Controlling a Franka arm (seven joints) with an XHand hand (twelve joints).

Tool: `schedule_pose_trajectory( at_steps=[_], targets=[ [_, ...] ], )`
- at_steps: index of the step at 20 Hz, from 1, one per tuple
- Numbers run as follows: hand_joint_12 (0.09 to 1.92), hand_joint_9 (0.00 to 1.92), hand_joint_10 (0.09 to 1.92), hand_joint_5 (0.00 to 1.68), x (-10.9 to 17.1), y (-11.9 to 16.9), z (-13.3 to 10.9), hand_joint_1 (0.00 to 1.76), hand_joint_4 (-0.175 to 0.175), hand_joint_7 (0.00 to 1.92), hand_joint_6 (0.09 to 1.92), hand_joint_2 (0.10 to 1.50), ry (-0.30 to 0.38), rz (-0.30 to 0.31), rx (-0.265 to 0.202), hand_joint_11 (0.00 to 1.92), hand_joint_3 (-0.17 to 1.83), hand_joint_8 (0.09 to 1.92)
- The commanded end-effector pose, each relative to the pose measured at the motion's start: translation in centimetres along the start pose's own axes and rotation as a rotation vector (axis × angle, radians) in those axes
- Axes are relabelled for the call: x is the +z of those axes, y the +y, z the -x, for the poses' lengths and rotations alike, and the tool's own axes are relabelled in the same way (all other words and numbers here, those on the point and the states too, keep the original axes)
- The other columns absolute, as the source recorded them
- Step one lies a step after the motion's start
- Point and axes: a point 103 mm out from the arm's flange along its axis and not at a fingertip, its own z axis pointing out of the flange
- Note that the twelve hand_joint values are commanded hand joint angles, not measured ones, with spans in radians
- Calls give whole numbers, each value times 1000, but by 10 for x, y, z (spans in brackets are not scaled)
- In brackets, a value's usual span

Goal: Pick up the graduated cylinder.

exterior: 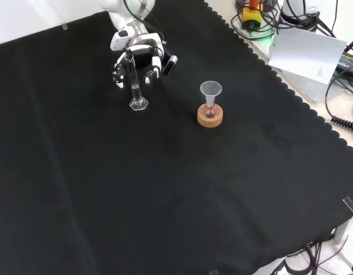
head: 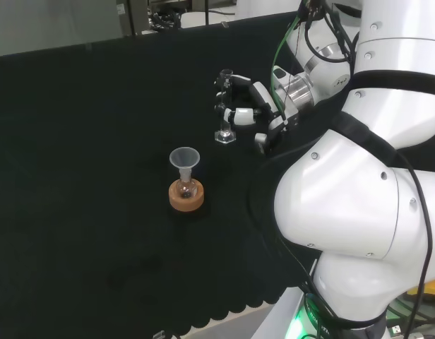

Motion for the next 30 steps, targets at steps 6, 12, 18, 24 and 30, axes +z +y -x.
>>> schedule_pose_trajectory(
  at_steps=[6, 12, 18, 24, 30],
  targets=[
    [1220, 811, 482, 565, 1, -3, 8, 1188, -17, 557, 689, 574, 20, -6, 18, 550, 764, 609],
    [1213, 838, 478, 506, 1, -5, 11, 1192, -14, 562, 691, 578, 22, 3, 30, 583, 770, 619],
    [1208, 862, 475, 541, 0, -7, 13, 1183, -6, 595, 718, 586, 28, 11, 28, 603, 777, 632],
    [1172, 910, 443, 614, -4, -7, 13, 1185, 2, 628, 750, 631, 16, 7, 33, 665, 778, 626],
    [1153, 935, 421, 649, -2, -6, 15, 1182, 5, 644, 748, 661, 12, -1, 39, 705, 765, 620]
  ],
)
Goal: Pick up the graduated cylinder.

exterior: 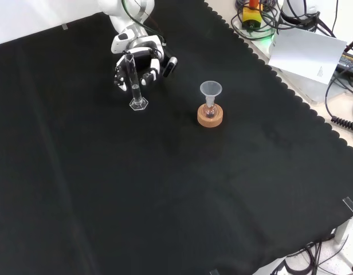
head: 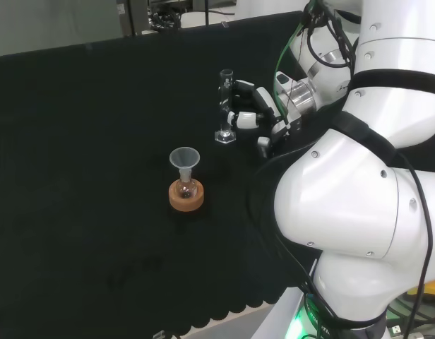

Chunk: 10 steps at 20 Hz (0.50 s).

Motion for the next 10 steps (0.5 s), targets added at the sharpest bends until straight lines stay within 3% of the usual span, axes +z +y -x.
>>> schedule_pose_trajectory(
  at_steps=[1, 10],
  targets=[
    [1152, 938, 420, 650, 0, 0, 1, 1181, 5, 644, 747, 663, -2, -6, 6, 707, 764, 620],
    [1137, 957, 399, 640, 0, 4, 2, 1175, -1, 644, 739, 675, -4, -11, 5, 731, 753, 612]
  ],
)
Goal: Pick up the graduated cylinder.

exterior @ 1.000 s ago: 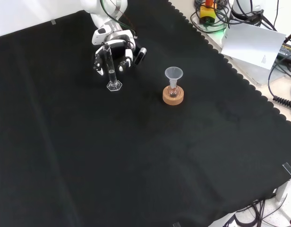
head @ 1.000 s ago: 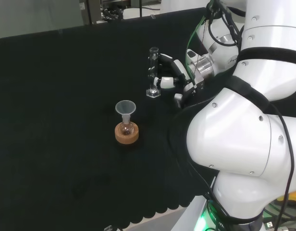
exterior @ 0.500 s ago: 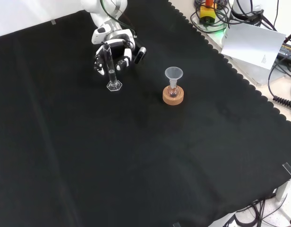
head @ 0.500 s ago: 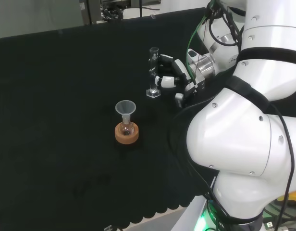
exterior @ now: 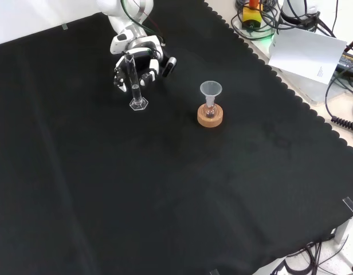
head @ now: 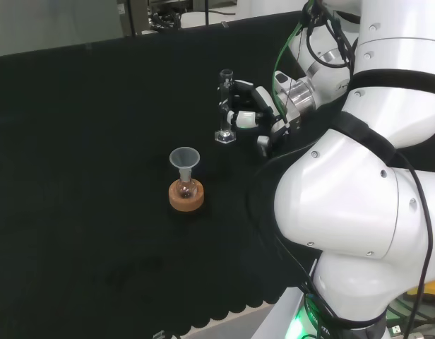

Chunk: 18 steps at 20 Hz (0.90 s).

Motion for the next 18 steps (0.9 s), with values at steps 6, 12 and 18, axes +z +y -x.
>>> schedule_pose_trajectory(
  at_steps=[6, 12, 18],
  targets=[
    [1132, 971, 395, 640, 3, 3, 2, 1167, -5, 646, 740, 680, -8, -11, 2, 759, 750, 613],
    [1089, 1003, 376, 672, 4, 3, 4, 1162, -8, 668, 739, 715, -13, -4, 8, 812, 737, 617],
    [984, 1096, 353, 800, 3, 1, 0, 1114, -123, 784, 1165, 1101, -49, 33, 22, 977, 208, 686]
  ],
)
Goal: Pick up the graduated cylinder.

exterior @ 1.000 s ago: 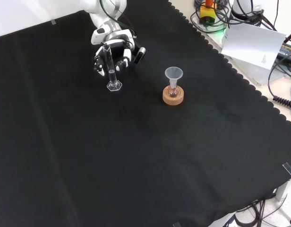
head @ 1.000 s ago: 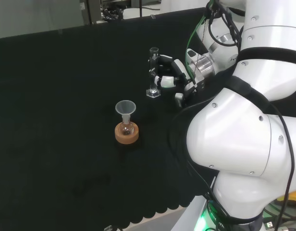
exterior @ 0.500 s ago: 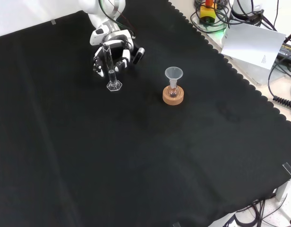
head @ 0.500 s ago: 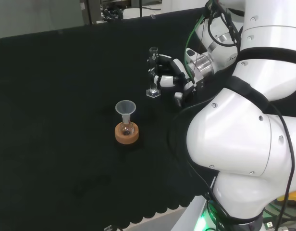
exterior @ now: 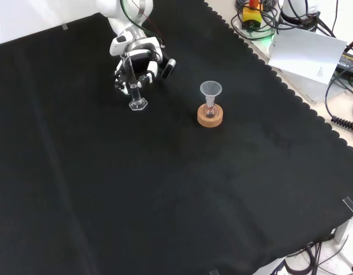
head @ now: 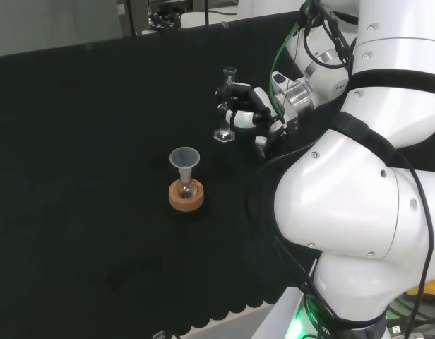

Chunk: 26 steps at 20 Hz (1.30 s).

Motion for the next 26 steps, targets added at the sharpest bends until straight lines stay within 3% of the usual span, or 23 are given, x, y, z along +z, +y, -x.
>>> schedule_pose_trajectory(
  at_steps=[1, 5, 14, 20, 26],
  targets=[
    [971, 1105, 352, 790, -3, -1, -5, 1109, -147, 791, 1233, 1153, -44, 30, 10, 989, 125, 698],
    [944, 1126, 358, 767, -9, 0, -11, 1103, -174, 800, 1316, 1217, -108, 16, -7, 1002, 34, 729],
    [919, 1146, 371, 757, -9, 3, -23, 1101, -175, 807, 1334, 1234, -294, -47, -31, 1021, 13, 768],
    [870, 1207, 372, 764, -10, 8, -39, 1105, -175, 866, 1324, 1234, -476, -106, -57, 1090, 4, 760],
    [820, 1264, 351, 773, -24, 9, -52, 1111, -175, 904, 1312, 1231, -586, -154, -63, 1143, 0, 738]
  ],
)
